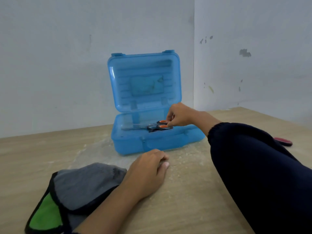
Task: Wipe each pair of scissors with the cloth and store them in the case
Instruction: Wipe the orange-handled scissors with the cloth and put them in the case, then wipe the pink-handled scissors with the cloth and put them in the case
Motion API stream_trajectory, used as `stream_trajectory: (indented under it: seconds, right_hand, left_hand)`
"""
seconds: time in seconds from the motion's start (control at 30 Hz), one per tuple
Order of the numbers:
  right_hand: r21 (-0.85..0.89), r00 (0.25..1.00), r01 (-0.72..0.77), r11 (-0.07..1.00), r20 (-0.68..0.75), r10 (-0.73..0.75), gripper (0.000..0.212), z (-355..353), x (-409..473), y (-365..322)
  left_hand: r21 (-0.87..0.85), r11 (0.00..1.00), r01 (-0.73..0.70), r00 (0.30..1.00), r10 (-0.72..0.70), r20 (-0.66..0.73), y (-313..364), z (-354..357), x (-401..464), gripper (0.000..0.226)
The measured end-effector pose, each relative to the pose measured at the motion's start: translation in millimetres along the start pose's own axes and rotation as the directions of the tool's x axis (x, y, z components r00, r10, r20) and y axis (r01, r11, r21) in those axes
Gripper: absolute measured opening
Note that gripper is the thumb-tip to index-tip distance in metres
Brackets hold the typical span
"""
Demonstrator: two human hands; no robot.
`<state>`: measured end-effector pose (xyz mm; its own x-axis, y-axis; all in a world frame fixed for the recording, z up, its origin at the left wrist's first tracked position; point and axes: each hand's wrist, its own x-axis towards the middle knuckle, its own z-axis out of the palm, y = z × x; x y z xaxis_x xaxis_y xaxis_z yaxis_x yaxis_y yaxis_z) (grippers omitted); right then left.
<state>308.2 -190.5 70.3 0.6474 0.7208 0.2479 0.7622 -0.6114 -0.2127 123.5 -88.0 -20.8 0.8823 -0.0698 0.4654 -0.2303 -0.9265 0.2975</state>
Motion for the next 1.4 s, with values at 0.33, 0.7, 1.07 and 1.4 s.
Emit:
stream_trajectory:
  seconds: [0.33,0.7,1.07,1.4]
  right_hand:
    - [0.031,0.990,0.019,0.999,0.142,-0.023,0.017,15,11,5]
    - [0.176,0.995,0.036,0.984,-0.098,-0.019,0.006,-19,-38,11]
    - [0.095,0.864,-0.354,0.930,-0.347,0.364,0.025,-38,-160,133]
    - [-0.022,0.866,-0.487,0.873,-0.141,0.480,0.023,-34,-180,163]
  left_hand:
    - [-0.010,1.000,0.017,1.000,-0.016,0.003,2,-1,-1,0.024]
    - [-0.019,1.000,-0.023,0.999,0.023,0.022,25,-2,7,0.018]
    - [-0.170,0.978,-0.123,0.985,0.141,0.095,117,54,46,0.020]
    - [-0.182,0.973,-0.143,0.983,0.161,0.086,123,63,51,0.017]
